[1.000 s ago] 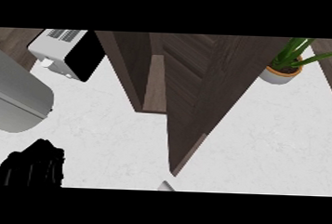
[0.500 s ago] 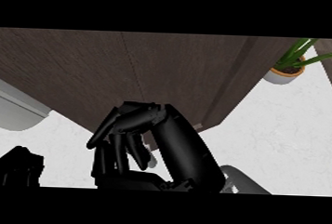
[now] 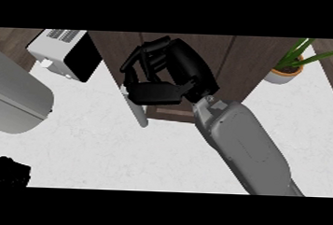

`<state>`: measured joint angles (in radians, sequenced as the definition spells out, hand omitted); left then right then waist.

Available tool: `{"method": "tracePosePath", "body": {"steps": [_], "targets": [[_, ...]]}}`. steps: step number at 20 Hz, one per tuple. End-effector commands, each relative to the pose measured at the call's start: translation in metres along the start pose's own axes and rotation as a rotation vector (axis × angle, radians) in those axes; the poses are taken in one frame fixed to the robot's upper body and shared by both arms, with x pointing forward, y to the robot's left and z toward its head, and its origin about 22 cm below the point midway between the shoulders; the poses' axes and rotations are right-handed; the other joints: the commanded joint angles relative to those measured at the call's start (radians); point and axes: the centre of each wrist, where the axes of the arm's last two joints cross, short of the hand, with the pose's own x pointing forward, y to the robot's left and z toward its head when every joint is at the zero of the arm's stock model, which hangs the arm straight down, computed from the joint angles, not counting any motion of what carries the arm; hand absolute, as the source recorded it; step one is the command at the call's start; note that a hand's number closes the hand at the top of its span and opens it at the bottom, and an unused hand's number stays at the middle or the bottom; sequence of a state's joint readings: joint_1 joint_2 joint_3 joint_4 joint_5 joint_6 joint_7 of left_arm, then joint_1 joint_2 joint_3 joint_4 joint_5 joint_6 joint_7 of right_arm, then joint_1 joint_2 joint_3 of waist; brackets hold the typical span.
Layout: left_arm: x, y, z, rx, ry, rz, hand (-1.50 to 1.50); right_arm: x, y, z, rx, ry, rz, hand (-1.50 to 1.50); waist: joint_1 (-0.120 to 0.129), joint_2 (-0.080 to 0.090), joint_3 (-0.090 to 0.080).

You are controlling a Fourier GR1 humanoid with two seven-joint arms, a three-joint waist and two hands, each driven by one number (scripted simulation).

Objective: Pick up the bottled water, place it into the cabinet and close the cabinet

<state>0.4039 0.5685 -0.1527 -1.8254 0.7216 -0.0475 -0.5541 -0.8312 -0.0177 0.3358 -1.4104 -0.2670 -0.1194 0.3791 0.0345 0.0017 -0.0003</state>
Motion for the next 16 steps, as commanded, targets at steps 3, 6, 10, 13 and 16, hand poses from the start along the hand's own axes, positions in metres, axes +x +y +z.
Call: {"method": "tracePosePath", "body": {"steps": [3,6,10,13,16], "targets": [[0.008,0.002,0.0,-0.013,-0.003,0.005,1.5,-0.017,-0.046,-0.034,-0.056,0.042,-0.016,1.5,0.002,0.006,0.0],[0.015,0.01,-0.014,-0.024,-0.004,-0.014,1.5,-0.018,-0.058,-0.037,-0.052,0.021,-0.018,1.5,0.005,0.011,0.0],[0.009,0.003,-0.014,-0.033,-0.007,-0.004,1.5,-0.033,-0.079,-0.029,-0.051,0.027,0.016,1.5,0.001,0.017,0.0],[0.012,0.009,-0.017,-0.024,-0.021,-0.021,1.5,-0.042,-0.1,-0.02,-0.046,0.03,0.015,1.5,0.0,0.022,0.0],[0.012,0.007,-0.017,-0.04,-0.019,-0.007,1.5,-0.045,-0.102,-0.022,-0.036,0.029,0.016,1.5,0.008,0.024,0.0]]}}
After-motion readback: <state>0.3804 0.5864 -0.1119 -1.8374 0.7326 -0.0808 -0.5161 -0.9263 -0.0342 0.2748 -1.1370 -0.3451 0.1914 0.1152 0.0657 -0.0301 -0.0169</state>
